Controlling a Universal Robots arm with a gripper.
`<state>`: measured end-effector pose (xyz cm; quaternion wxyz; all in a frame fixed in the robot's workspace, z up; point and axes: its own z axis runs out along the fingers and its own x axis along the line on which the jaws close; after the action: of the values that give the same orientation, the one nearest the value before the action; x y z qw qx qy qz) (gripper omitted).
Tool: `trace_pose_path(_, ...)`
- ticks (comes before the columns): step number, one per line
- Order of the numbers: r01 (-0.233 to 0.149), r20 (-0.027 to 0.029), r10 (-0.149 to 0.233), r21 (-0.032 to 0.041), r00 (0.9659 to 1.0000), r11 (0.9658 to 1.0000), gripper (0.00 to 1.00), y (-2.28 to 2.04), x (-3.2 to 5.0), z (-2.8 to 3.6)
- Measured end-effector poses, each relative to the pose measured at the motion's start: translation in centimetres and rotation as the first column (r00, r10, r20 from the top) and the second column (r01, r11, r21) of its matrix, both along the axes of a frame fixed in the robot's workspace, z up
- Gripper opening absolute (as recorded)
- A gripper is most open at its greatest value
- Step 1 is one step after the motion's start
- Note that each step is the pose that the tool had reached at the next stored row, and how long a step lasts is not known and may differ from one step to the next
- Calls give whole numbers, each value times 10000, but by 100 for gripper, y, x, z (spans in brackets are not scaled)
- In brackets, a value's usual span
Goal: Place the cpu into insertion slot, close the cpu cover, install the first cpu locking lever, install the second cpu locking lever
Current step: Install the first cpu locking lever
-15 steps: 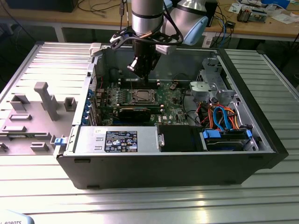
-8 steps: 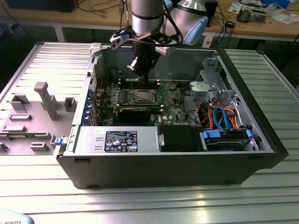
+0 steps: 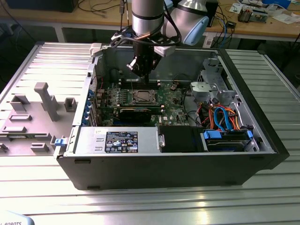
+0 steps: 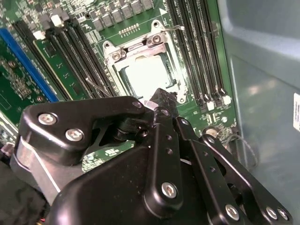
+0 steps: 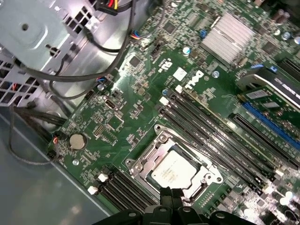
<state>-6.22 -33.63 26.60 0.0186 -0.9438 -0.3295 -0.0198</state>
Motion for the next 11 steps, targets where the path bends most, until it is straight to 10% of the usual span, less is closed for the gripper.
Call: trace_pose_path(11, 1221, 0, -1221, 0, 9925, 9925, 11, 0, 0, 0)
